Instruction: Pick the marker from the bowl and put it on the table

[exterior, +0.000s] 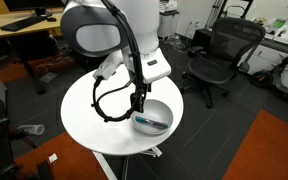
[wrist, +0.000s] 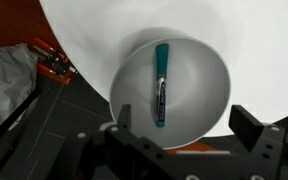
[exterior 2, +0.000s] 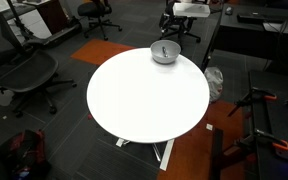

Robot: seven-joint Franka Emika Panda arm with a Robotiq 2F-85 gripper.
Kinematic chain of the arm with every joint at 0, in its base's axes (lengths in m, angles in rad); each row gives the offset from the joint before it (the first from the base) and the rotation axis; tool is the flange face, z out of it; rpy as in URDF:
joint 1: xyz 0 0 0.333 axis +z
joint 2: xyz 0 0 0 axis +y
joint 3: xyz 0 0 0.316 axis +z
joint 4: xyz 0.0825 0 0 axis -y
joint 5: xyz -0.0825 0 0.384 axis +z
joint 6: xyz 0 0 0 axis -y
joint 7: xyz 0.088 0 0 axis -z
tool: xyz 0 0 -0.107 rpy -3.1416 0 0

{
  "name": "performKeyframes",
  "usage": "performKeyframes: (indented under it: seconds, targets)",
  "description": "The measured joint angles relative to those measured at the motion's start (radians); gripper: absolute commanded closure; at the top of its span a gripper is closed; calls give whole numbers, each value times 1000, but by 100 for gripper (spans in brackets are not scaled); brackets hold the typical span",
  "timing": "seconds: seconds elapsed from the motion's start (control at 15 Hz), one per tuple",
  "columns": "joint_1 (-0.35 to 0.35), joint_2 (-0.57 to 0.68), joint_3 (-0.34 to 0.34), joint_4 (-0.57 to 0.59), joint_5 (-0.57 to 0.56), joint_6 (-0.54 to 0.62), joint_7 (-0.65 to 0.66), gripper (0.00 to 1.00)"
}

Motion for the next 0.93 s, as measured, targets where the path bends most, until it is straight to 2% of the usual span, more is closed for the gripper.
performKeyframes:
  seconds: [0.53,0.93]
  targets:
    - [0,105,-16,91,0,-16,0,0]
    - [5,156,-12,106,0,-20,0,0]
